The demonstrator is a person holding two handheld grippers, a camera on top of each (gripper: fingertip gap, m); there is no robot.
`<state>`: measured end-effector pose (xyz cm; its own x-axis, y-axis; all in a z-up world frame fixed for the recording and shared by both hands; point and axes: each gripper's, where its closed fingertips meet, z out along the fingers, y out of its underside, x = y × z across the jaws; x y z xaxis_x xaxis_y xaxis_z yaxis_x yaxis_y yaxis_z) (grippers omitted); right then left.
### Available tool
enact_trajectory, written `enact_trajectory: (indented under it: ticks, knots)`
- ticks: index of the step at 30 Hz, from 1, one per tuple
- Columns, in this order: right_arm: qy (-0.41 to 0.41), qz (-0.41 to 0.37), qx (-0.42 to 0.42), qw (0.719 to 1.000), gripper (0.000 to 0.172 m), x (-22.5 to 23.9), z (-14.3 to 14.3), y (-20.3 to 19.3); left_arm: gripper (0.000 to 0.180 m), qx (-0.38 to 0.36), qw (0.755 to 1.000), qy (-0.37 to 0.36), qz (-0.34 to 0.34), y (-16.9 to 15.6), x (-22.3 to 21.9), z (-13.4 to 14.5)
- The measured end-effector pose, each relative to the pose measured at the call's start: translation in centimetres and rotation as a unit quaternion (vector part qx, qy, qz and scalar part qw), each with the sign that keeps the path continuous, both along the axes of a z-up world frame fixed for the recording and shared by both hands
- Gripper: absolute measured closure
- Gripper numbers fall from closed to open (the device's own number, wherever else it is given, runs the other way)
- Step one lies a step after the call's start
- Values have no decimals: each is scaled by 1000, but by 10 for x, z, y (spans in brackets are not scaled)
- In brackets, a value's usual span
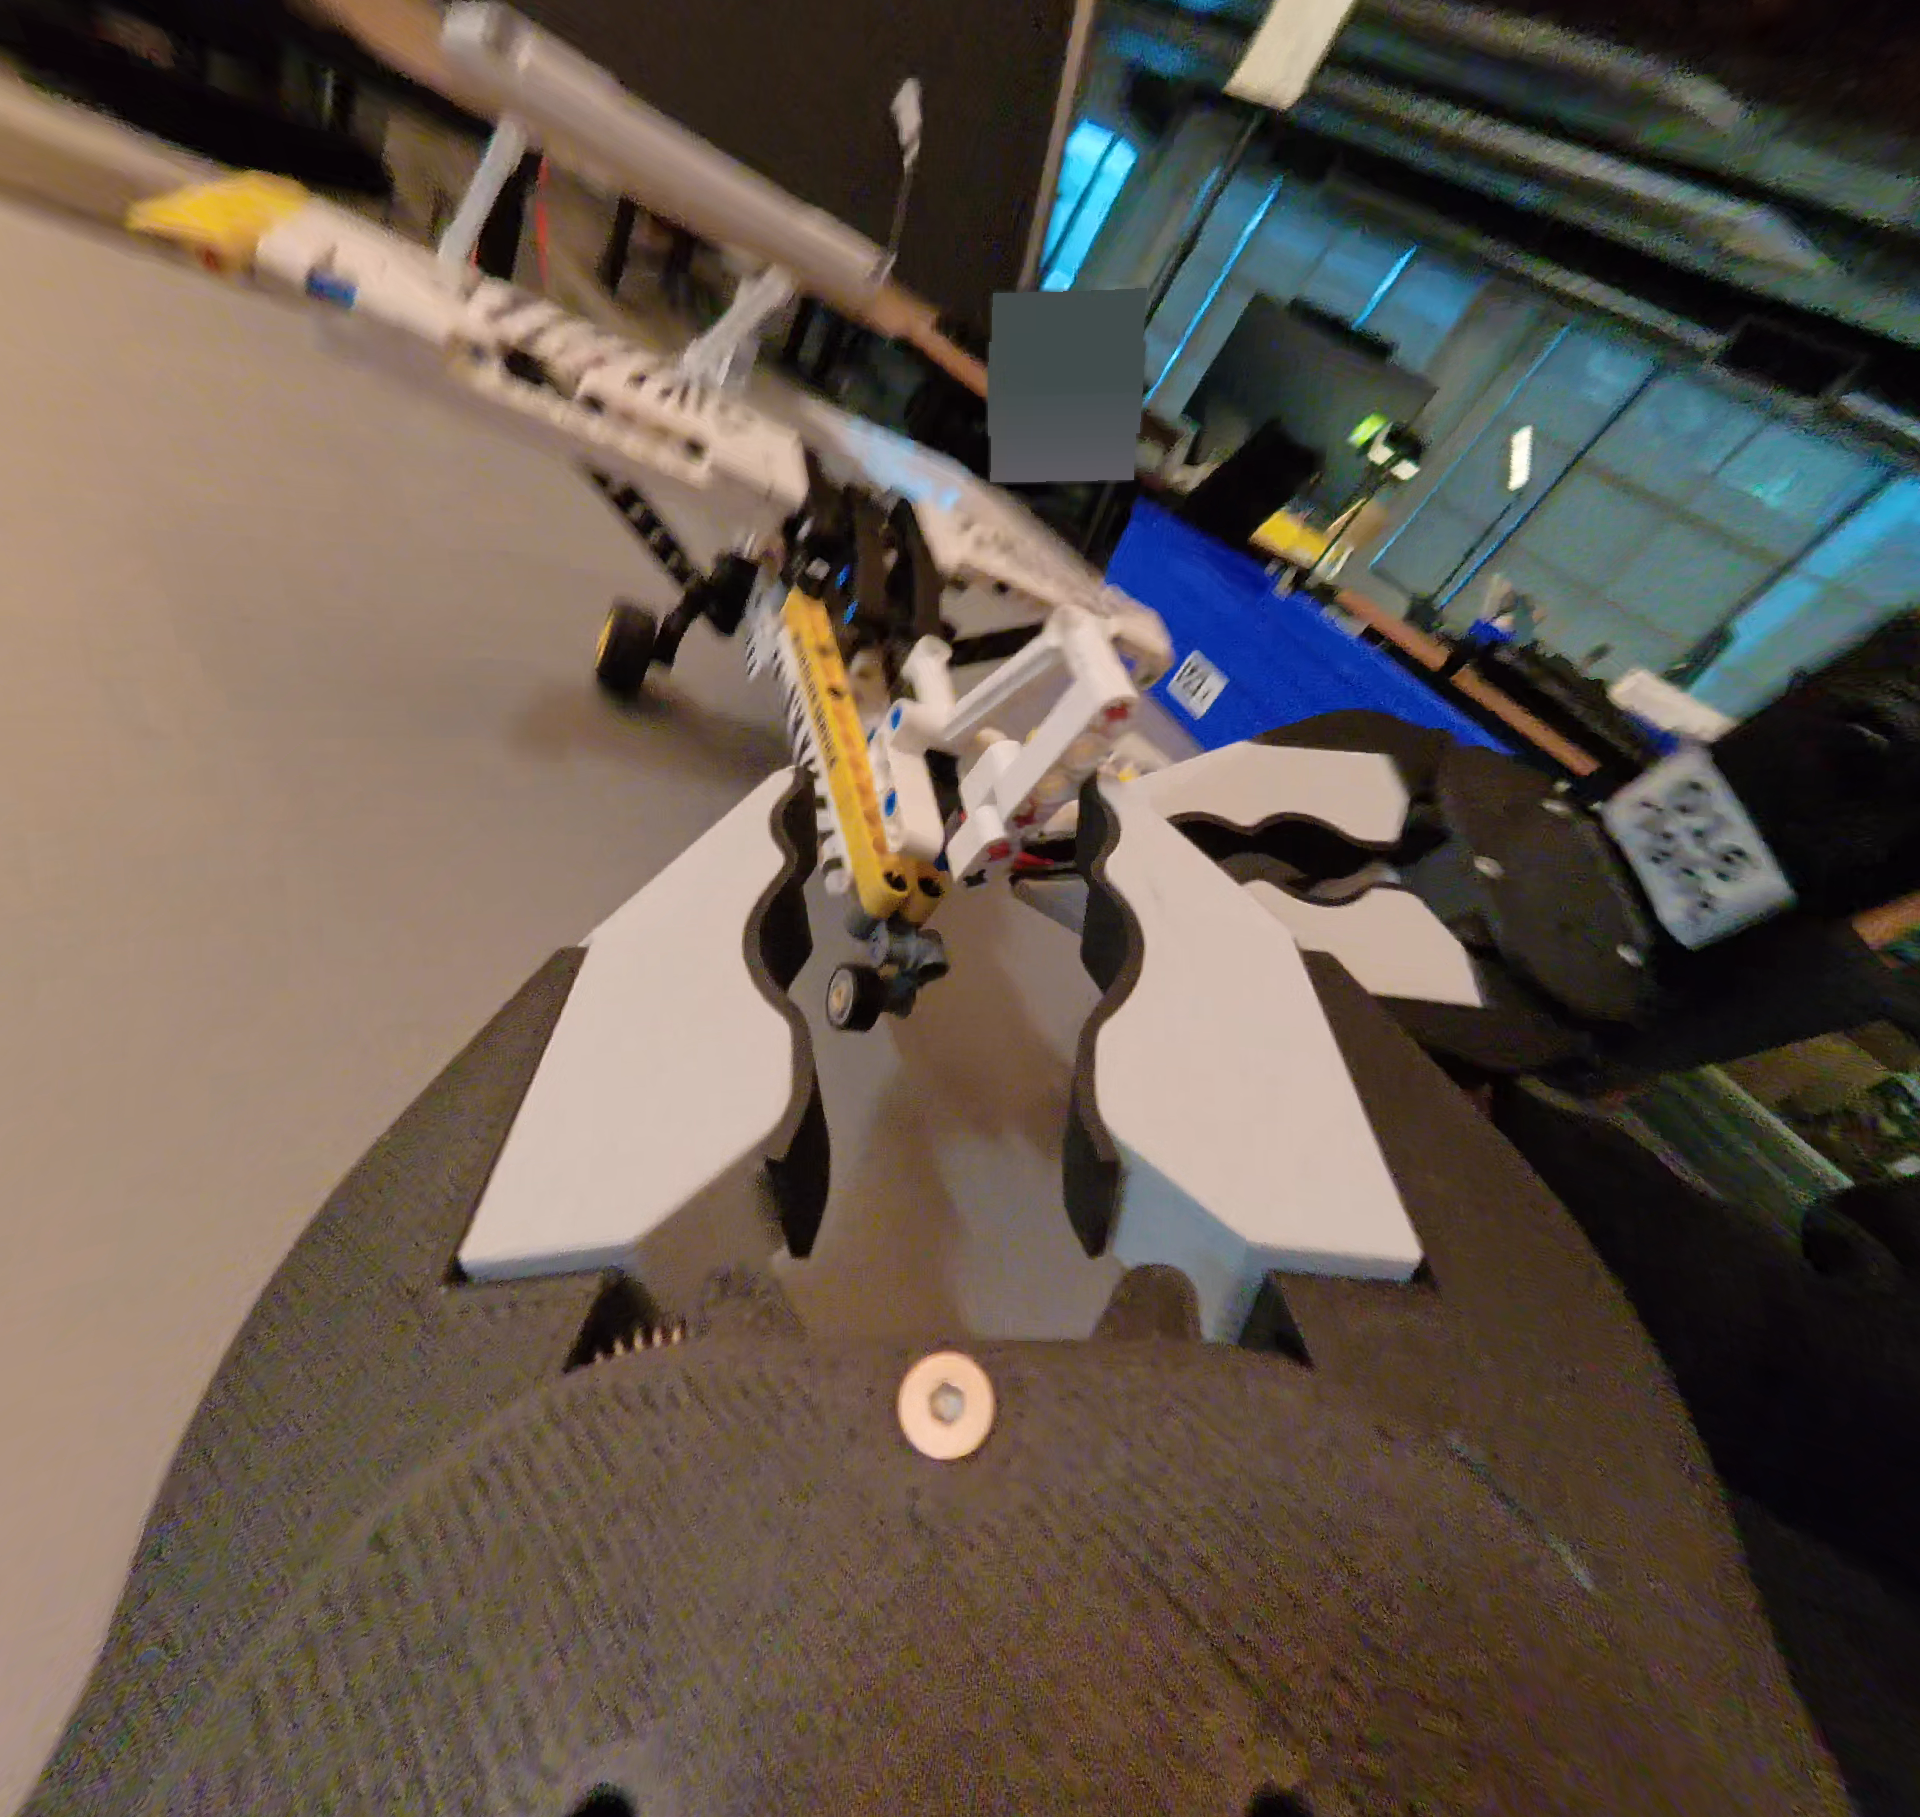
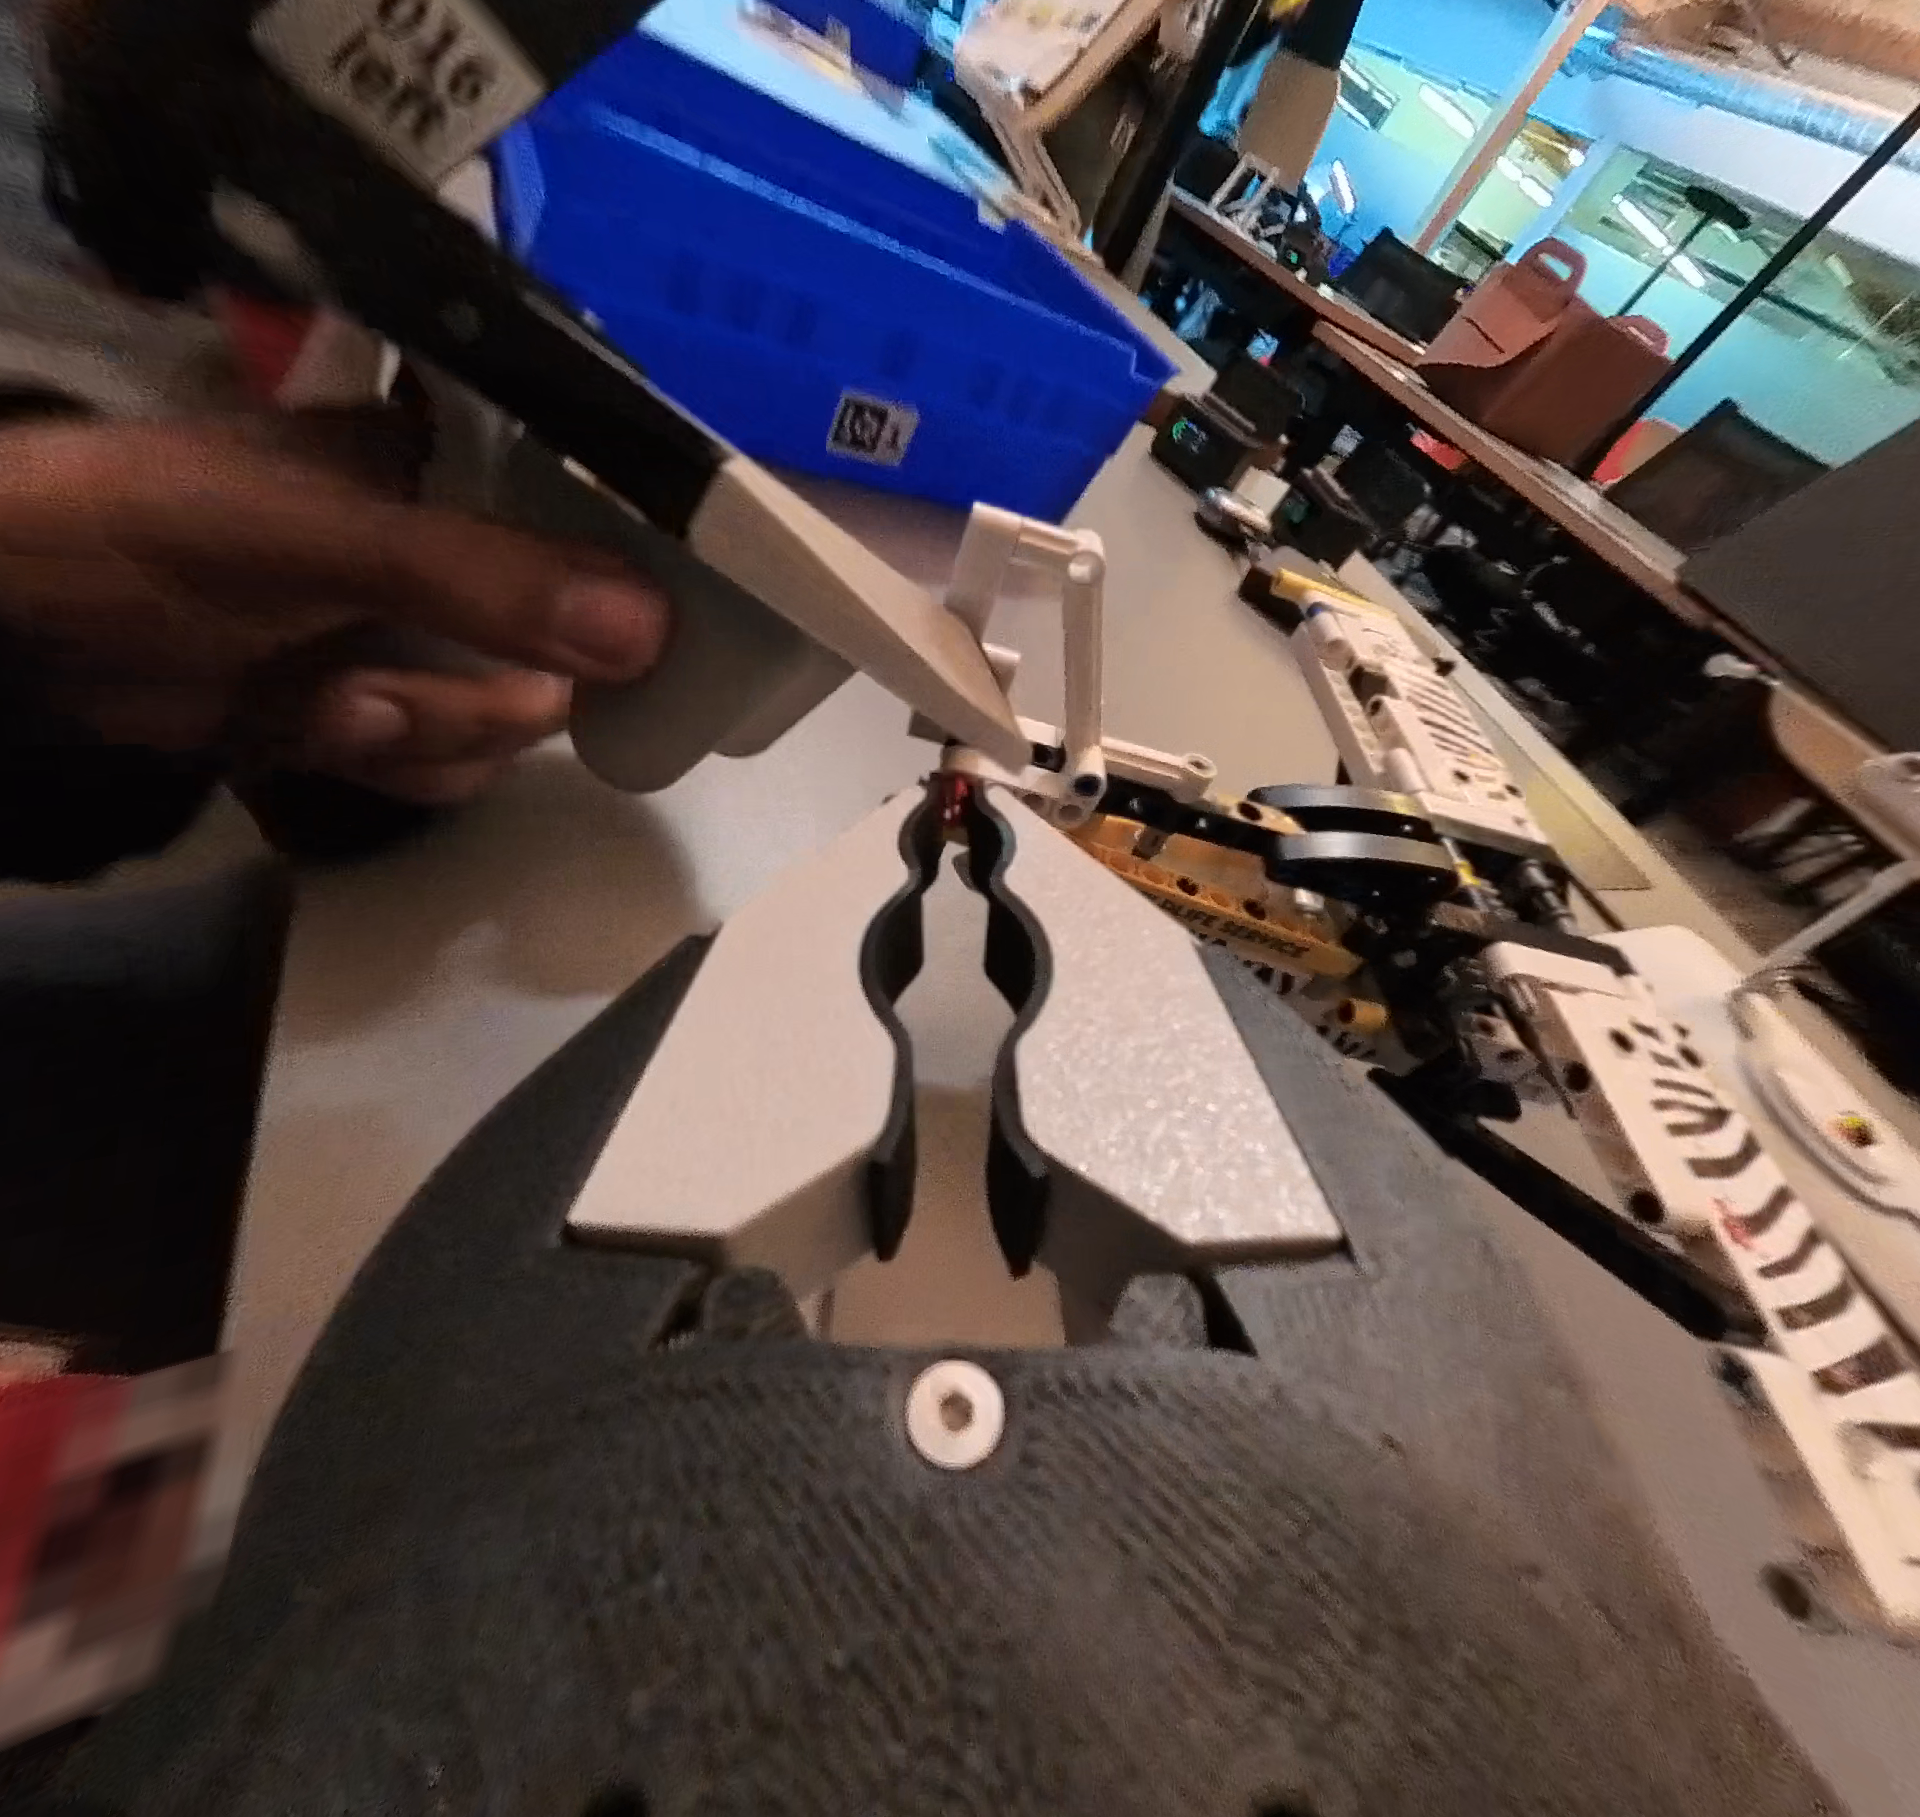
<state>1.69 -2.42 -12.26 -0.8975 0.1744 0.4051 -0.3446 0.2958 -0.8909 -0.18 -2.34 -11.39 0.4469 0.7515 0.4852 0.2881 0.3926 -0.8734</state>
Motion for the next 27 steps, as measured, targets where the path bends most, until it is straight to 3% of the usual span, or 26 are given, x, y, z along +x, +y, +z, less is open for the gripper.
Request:
enact_trajectory:
  ticks: [3,6,12,18,23,27]
  knots:
    - [52,-13,48,997,169,1,-12,-4,129,-39,996,-84,2,-4,-4,-25]
    - [112,-32,83,990,169,1,-19,-6,131,-98,990,-103,22,-14,-4,-34]
    - [196,-51,129,971,170,3,-29,-10,154,-182,973,-139,12,-15,1,-38]
    - [182,-38,127,974,170,6,-31,-11,144,-142,981,-124,-36,-11,12,-4]
    - [195,-31,127,972,169,9,-31,-14,137,-284,942,-178,-13,-27,1,-16]
    - [205,-33,128,970,169,9,-31,-13,141,-334,923,-184,-59,-18,-6,6]
